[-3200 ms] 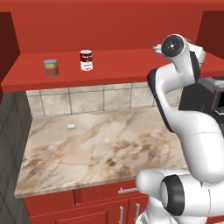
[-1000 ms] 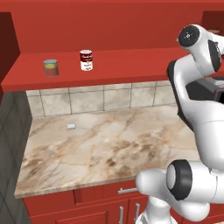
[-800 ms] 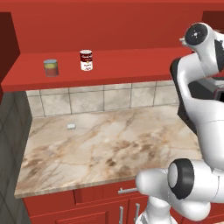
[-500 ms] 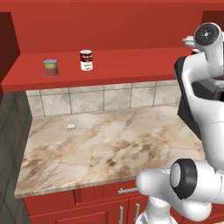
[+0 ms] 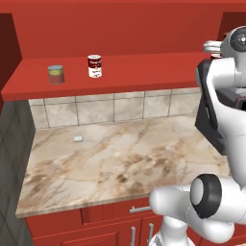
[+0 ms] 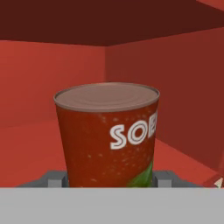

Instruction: Stack two cans on top of the other two cans in the cabinet.

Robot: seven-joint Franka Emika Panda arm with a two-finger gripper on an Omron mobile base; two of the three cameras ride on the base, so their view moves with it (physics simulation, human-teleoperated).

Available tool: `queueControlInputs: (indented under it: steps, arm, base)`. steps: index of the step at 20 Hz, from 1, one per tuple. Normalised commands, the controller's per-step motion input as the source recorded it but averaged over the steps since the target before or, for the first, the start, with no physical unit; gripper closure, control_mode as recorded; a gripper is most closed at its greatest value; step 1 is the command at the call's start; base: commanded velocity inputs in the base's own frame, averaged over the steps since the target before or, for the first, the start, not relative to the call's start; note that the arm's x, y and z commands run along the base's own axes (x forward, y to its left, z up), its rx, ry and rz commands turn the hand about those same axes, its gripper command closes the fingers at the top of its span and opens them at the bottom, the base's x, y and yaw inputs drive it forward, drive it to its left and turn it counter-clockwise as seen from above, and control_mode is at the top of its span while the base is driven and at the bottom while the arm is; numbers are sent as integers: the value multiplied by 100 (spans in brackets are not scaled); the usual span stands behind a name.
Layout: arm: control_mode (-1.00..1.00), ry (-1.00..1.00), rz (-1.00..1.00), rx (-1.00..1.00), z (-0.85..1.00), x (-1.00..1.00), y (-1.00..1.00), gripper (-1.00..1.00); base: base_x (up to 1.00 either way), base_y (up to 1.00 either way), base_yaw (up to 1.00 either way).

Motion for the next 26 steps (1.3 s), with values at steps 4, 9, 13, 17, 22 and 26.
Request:
queueControlInputs:
  steps: [4,9,13,17,22,26]
  arm:
    - [-100,0,16,4,0,15,0,100]
    - [-100,0,16,8,0,19,0,100]
    - [-100,0,13,7,0,17,-2,100]
    - [-100,0,13,2,0,10,-3,100]
    - [-100,0,13,0,0,3,-2,100]
    - [-100,0,11,0,0,2,-5,100]
  base:
    - [0,0,0]
    - [0,0,0]
    - [0,0,0]
    - [0,0,0]
    - [0,0,0]
    - [0,0,0]
